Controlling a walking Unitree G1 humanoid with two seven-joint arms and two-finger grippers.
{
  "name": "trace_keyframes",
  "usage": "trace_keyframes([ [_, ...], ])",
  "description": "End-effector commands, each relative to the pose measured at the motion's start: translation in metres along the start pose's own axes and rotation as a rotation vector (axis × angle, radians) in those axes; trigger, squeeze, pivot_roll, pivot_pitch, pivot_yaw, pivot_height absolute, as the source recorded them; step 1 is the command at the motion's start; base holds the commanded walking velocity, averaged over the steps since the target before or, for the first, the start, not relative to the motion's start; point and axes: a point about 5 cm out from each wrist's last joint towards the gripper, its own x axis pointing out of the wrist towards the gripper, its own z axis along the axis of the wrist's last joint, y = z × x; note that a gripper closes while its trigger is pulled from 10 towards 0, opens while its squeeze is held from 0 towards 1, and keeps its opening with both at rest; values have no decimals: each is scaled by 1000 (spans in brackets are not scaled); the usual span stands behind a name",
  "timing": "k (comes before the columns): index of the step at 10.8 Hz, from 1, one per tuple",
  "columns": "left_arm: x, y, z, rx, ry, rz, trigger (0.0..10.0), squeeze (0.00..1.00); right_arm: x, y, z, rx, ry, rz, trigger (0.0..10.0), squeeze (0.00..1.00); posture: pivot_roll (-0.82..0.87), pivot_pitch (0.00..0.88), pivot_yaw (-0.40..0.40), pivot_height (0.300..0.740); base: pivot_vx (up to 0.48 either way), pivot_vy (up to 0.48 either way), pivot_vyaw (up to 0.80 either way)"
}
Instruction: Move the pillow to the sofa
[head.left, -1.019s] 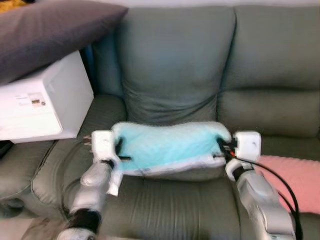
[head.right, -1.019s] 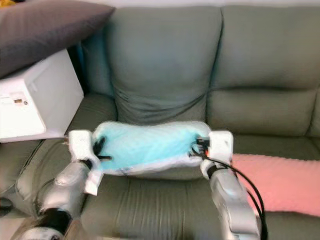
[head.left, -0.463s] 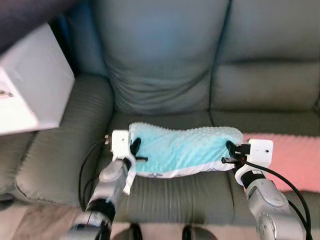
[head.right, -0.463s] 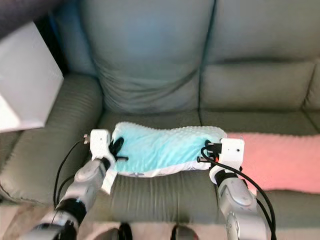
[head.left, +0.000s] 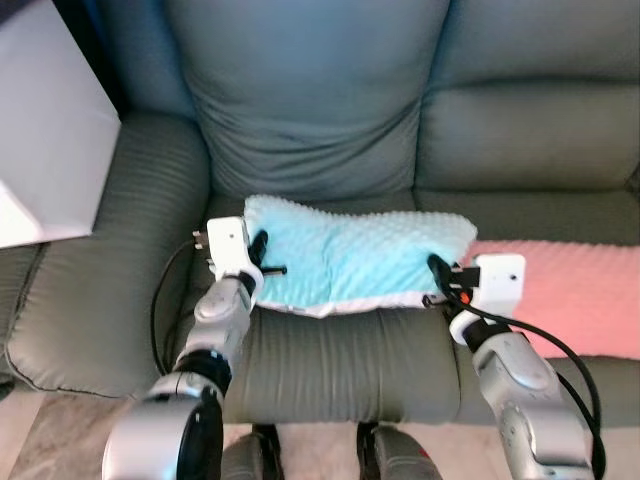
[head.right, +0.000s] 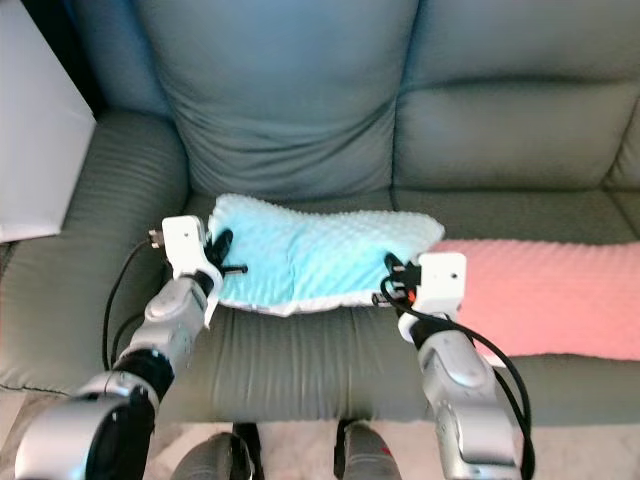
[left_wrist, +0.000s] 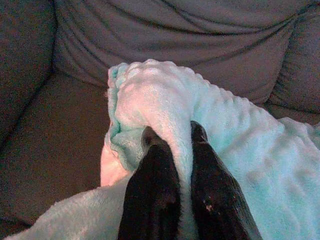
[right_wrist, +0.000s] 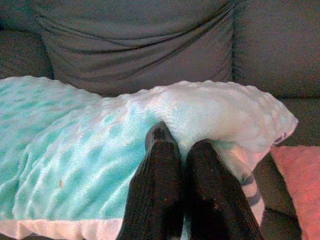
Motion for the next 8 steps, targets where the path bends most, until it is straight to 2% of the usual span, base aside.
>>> trace_keyframes([
  [1,-1,3,-4,1,14,29,10000,0,-1,1,-8,8,20,20,10000,0,-302,374,35,740,0,0,0],
  [3,0,4,-4,-4,21,69,10000,0,-3,1,-18,-4,42,41,10000,0,-301,380,27,740,0,0,0],
  [5,-2,10,-11,-74,56,147,10000,0,-1,-1,-22,-9,51,42,10000,0,-309,383,22,740,0,0,0],
  [6,-1,9,-7,-90,47,153,10000,0,2,-3,-23,-11,47,45,10000,0,-306,381,21,740,0,0,0],
  [8,4,18,9,-132,-10,201,10000,0,9,-2,-18,-22,22,53,10000,0,-304,382,19,740,0,0,0],
])
